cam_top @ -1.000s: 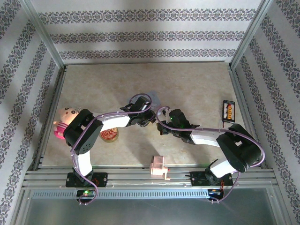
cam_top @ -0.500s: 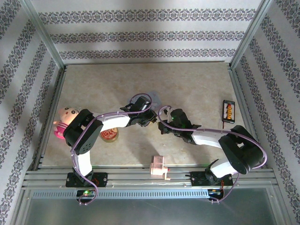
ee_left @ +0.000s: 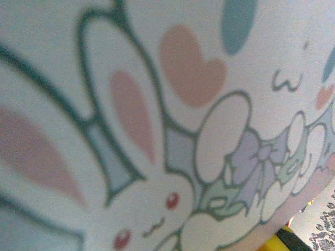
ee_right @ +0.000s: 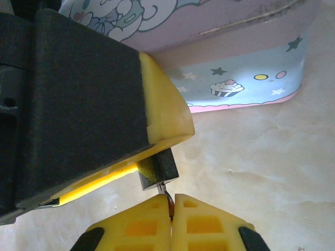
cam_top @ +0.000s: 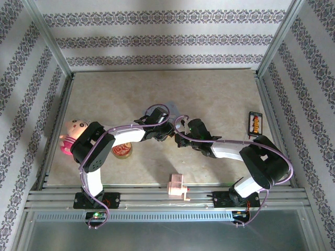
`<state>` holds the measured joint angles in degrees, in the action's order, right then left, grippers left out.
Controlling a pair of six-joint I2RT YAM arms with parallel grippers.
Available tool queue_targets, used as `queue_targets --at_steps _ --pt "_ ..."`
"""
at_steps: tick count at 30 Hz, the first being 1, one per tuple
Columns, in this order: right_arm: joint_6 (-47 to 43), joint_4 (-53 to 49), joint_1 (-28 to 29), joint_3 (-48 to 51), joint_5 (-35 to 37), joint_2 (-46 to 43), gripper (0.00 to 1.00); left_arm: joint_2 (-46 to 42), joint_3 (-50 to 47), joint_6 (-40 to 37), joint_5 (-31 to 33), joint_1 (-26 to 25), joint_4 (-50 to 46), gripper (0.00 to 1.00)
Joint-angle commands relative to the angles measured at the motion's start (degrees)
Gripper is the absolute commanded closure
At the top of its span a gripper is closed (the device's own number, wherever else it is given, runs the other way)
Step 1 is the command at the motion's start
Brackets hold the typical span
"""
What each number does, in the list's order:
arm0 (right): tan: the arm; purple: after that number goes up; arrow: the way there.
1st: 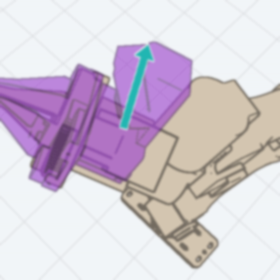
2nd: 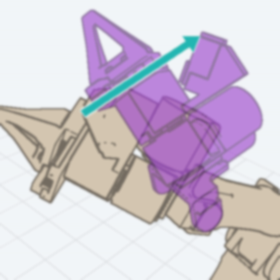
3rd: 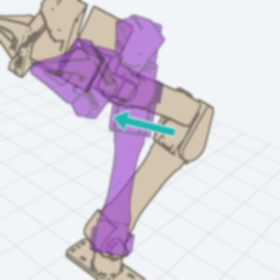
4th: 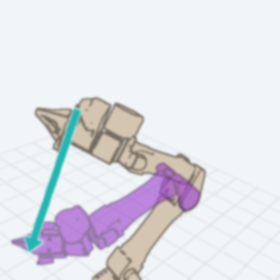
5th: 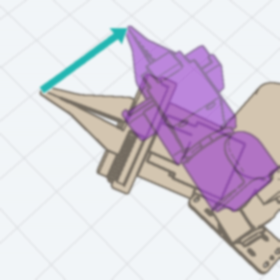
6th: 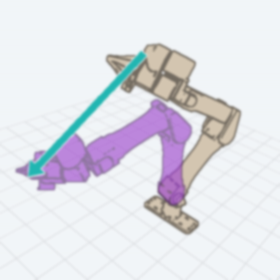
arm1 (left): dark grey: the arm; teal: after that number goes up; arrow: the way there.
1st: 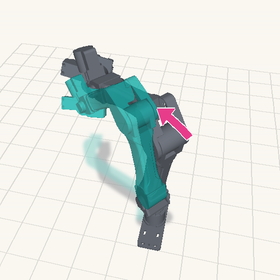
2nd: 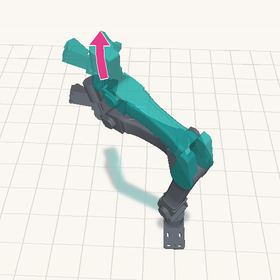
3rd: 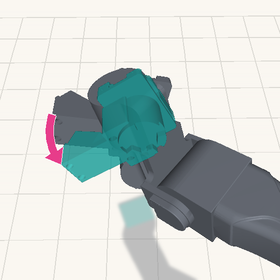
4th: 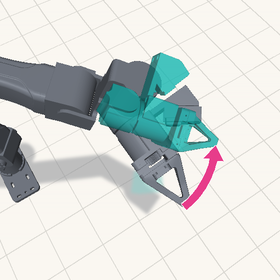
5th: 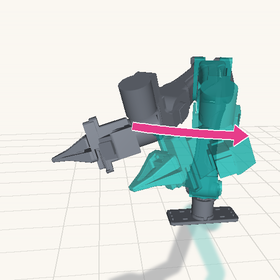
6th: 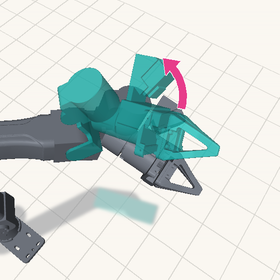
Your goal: Unlock the padlock with the key
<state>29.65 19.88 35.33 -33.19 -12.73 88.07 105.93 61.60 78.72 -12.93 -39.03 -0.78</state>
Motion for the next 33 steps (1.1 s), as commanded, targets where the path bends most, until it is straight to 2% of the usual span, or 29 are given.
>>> queue_targets --at_steps 1,12,22,28,33 --pt "0.47 4.91 -0.79 -2.69 1.31 -1.41 1.0 0.17 -0.79 2.96 -7.83 -2.11 0.69 1.0" --pt "1.06 9.77 -0.52 -2.52 1.74 0.73 1.0 0.81 -1.17 3.02 -8.86 -2.55 2.38 1.0" --pt "0.67 10.54 1.66 -6.27 6.48 2.8 1.0 0.71 -2.1 3.05 -9.19 -3.51 5.18 1.0" --pt "2.71 9.65 1.72 -3.42 7.28 1.77 0.91 -0.52 -3.78 1.48 -5.97 -3.51 6.51 1.0" --pt "4.23 9.74 2.43 0.23 8.05 -0.13 0.78 -0.63 -4.4 1.43 -4.27 -3.09 7.16 1.0"
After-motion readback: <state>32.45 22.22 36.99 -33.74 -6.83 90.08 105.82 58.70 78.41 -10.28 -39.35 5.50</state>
